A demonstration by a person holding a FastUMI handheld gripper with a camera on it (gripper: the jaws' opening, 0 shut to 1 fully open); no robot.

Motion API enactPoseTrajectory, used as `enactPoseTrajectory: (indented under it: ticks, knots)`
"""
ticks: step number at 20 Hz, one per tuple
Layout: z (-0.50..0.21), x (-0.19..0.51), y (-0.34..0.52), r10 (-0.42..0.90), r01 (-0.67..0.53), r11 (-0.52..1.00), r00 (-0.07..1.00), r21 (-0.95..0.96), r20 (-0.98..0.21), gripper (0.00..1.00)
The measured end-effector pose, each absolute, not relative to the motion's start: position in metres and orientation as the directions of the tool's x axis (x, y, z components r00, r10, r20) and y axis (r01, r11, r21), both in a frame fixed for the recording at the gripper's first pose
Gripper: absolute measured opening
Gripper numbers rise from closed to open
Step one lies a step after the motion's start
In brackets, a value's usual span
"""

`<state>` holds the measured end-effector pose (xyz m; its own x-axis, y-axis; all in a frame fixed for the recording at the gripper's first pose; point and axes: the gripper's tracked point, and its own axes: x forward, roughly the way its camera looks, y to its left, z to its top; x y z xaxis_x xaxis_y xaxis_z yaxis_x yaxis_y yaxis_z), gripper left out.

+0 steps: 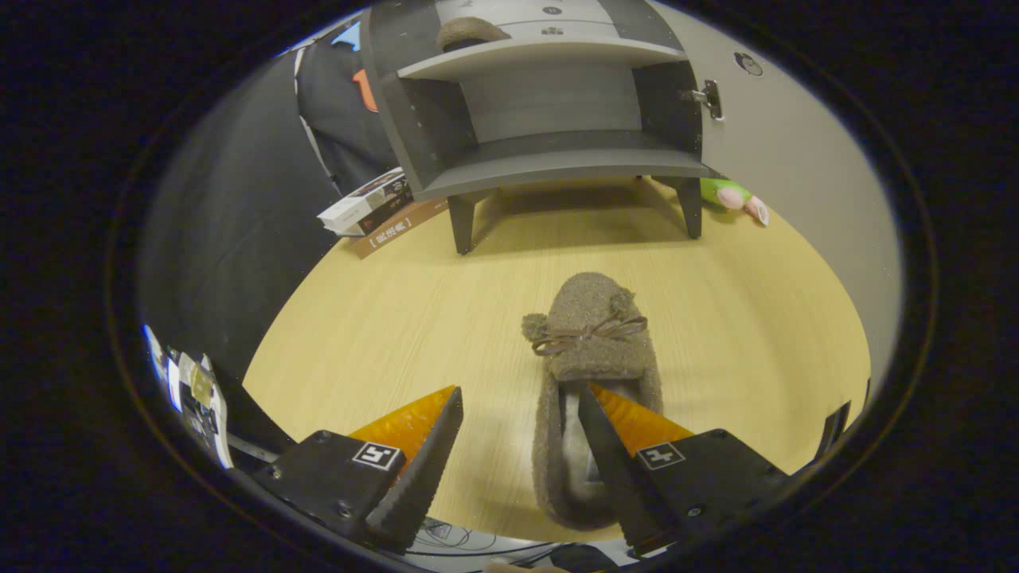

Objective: Open the shoe cabinet door, grab the shoes and put them into the shoe cabinet, then close the shoe cabinet door.

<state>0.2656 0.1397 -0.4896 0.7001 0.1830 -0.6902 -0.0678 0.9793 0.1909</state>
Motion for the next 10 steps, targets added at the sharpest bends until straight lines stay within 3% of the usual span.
enactPoseTrajectory:
  ticks: [5, 7, 10]
  knots:
    - [-0.506, 0.29, 0.153, 0.207, -0.05, 0.971, 0.666, 0.234, -0.716, 0.92]
    - [-0.516, 0.295, 0.151, 0.182, -0.036, 0.977, 0.653, 0.21, -0.735, 0.87]
    - [-0.52, 0.303, 0.13, 0.097, 0.044, 0.985, 0.66, 0.168, -0.745, 0.44]
